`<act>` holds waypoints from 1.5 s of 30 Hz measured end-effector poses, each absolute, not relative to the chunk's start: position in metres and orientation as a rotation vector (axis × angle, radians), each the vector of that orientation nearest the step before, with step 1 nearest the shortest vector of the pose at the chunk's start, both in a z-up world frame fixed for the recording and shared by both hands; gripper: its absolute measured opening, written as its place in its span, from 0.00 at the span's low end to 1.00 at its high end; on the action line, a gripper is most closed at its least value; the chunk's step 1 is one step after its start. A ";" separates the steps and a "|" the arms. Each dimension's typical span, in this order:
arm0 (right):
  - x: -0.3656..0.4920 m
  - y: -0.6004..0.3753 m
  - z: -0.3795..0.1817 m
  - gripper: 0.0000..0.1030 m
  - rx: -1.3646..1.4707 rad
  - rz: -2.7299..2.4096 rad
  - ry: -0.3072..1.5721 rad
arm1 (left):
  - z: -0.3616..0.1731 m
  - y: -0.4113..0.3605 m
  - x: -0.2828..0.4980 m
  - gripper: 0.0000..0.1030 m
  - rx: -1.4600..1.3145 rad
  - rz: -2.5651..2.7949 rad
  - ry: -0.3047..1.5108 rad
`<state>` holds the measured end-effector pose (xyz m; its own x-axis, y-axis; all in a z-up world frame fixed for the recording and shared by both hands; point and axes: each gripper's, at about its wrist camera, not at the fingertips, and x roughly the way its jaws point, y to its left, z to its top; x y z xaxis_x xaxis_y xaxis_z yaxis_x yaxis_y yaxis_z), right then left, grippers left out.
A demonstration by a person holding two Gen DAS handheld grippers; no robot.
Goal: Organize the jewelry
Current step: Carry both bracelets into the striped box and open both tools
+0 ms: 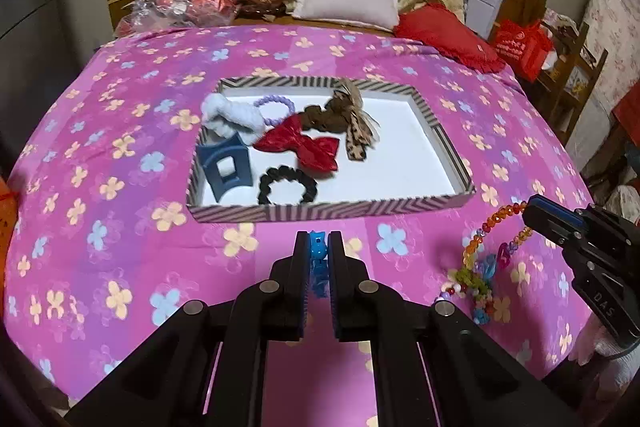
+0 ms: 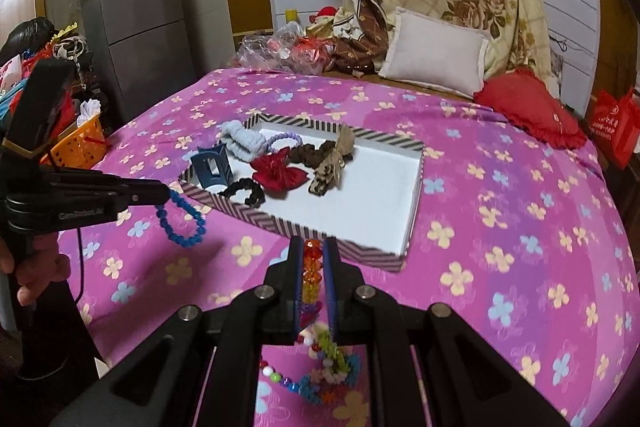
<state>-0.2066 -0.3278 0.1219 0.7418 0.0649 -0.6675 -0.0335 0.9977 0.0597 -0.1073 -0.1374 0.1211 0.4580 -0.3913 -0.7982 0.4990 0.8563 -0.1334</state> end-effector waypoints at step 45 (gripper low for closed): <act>-0.059 -0.380 0.026 0.27 0.203 -0.013 0.965 | 0.043 -0.204 -0.009 0.11 0.032 -0.435 1.113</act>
<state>-0.0592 -0.3799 0.0262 0.5710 0.0794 -0.8171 0.1008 0.9810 0.1658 -0.0088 -0.2043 0.0432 0.3669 -0.3229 -0.8724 0.3548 0.9155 -0.1896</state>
